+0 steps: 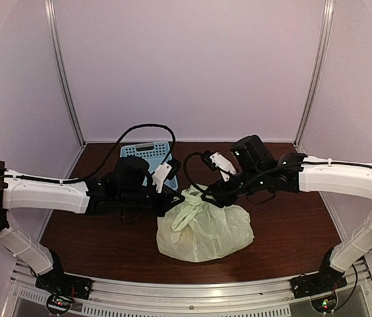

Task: Untie the knot of the plastic bag and take out the fruit
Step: Untie the bag handles from the takeout bag.

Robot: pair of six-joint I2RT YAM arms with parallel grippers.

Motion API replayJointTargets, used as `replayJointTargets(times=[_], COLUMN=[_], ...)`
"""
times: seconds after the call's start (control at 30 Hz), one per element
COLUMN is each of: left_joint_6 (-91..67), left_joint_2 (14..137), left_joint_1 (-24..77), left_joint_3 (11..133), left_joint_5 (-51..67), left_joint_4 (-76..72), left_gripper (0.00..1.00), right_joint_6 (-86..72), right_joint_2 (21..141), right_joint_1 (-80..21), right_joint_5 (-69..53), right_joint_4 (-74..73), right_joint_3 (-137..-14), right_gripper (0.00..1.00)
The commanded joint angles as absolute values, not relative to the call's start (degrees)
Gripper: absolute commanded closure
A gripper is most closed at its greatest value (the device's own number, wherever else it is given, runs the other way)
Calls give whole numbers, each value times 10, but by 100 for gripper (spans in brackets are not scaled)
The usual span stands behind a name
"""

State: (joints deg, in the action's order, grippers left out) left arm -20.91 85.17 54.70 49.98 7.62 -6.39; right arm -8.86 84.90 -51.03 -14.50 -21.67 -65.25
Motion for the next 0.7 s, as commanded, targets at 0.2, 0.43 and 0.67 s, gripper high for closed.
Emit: replayJointTargets(times=[0.2, 0.43, 0.67], left_joint_6=[-204, -206, -207], left_joint_2=[835, 835, 837], left_joint_1=[543, 543, 543], left_joint_3=[491, 491, 492], left_joint_5=[73, 73, 72], left_joint_4=[-84, -86, -85], left_gripper=[100, 100, 100], right_joint_6=[-96, -106, -108], right_joint_2=[855, 859, 873], right_joint_1=[-509, -512, -523], right_joint_5=[-81, -109, -118], right_joint_4=[-223, -195, -185], right_joint_3=[-636, -630, -639], right_gripper=[45, 48, 58])
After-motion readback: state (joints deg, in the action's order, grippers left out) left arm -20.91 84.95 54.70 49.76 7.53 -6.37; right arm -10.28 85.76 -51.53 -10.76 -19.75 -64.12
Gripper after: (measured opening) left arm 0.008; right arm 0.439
